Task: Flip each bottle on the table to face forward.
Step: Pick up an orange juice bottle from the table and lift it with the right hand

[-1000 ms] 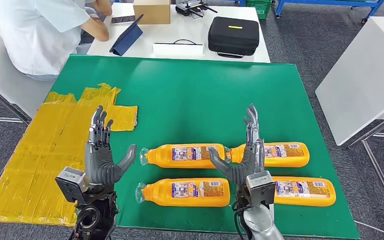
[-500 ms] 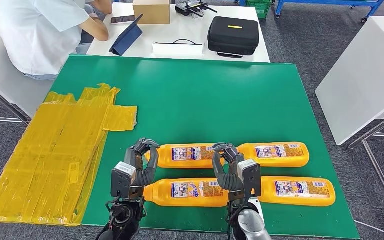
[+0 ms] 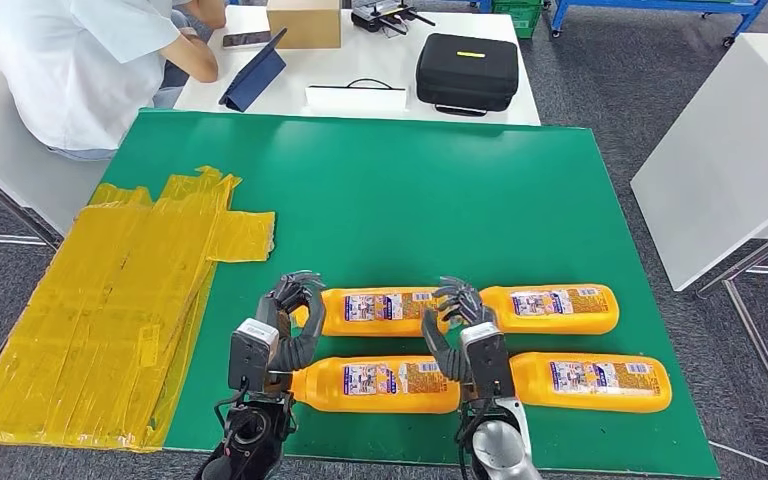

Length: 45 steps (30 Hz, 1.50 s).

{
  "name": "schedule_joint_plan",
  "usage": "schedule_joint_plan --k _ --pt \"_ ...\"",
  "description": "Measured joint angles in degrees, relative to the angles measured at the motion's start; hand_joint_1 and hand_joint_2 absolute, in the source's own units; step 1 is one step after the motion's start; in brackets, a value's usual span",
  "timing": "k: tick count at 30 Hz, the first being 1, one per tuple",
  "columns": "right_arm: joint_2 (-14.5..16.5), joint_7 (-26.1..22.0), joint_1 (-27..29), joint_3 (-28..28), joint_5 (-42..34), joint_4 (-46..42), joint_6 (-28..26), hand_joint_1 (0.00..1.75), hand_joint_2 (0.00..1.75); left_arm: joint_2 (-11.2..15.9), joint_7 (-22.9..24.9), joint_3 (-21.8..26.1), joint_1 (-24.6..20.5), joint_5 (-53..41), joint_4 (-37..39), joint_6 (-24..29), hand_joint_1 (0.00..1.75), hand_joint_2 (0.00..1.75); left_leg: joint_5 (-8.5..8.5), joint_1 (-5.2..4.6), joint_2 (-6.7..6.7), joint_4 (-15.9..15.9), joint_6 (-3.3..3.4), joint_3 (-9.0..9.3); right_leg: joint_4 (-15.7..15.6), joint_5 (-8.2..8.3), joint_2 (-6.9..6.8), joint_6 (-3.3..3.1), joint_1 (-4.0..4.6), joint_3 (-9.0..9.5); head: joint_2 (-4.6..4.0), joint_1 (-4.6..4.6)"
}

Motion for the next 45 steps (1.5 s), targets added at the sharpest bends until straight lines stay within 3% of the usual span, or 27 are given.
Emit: schedule_joint_plan --k 11,13,17,20,24,28,35,42,45 --pt "-0.06 0.81 -0.45 -0.15 4.57 -1.03 -2.79 0.0 1.75 -0.04 0.05 0.04 -0.2 0.19 0.44 -0.05 0.0 1.75 0.0 0.0 0.0 0.0 0.0 0.0 0.0 0.0 0.0 0.0 0.0 -0.01 0.0 0.0" --pt "-0.21 2.92 -0.84 -0.15 11.82 -1.27 -5.88 0.0 1.75 -0.15 0.08 0.06 -0.29 0.33 0.58 -0.17 0.0 1.75 0.0 0.0 0.0 0.0 0.0 0.0 0.0 0.0 0.0 0.0 0.0 0.0 0.0 0.0" --pt "-0.92 11.64 -2.94 -0.14 32.66 -1.64 -9.1 0.0 1.75 -0.5 0.08 0.09 -0.79 0.48 1.07 -0.52 0.0 1.75 0.01 0.0 0.0 0.0 0.01 0.0 0.0 0.01 0.0 0.01 0.0 0.01 0.0 0.0" --pt "-1.23 15.75 -5.05 0.06 42.13 -1.5 -7.51 0.0 1.75 -0.66 0.05 0.17 -1.18 0.54 1.55 -0.53 0.0 1.75 0.02 0.0 0.0 0.0 0.02 0.0 0.01 0.02 0.0 0.01 0.0 0.03 0.0 0.0" --pt "-1.45 18.34 -9.27 1.22 46.59 1.07 -1.51 0.0 1.75 -0.92 0.06 0.22 -1.5 0.62 1.87 -0.64 0.0 1.75 0.04 0.01 0.01 0.0 0.01 0.0 0.01 0.03 0.0 0.01 0.01 0.03 0.0 0.0" --pt "-1.33 20.54 -14.89 3.56 51.89 8.92 5.53 0.0 1.75 -1.13 0.21 0.19 -1.95 0.86 2.28 -1.27 0.0 1.75 0.08 0.01 0.01 0.0 0.03 0.0 0.03 0.03 0.0 0.01 0.01 0.03 0.0 0.0" --pt "0.61 19.89 -23.57 7.41 57.35 24.03 6.96 0.0 1.75 -1.4 0.13 0.92 -2.68 1.82 3.19 -1.31 0.0 1.75 0.1 0.01 0.0 0.01 0.04 0.0 0.04 0.04 0.0 0.02 0.01 0.04 0.0 -0.01" --pt "2.38 11.02 -29.8 9.08 50.85 34.85 15.47 0.0 1.75 -1.38 -0.13 1.47 -4.15 2.85 4.7 -1.26 0.0 1.75 0.1 0.01 0.0 0.01 0.05 0.12 0.03 0.04 0.0 0.01 0.01 0.15 0.0 -0.01" --pt "3.28 9.96 -30.15 9.88 49.12 38.65 17.67 0.0 1.75 -1.57 -0.18 1.04 -4.91 2.9 5.72 -1.62 0.0 1.75 0.12 0.01 -0.02 0.01 0.07 0.13 0.03 0.04 -0.02 0.01 0.01 0.16 0.0 0.0"
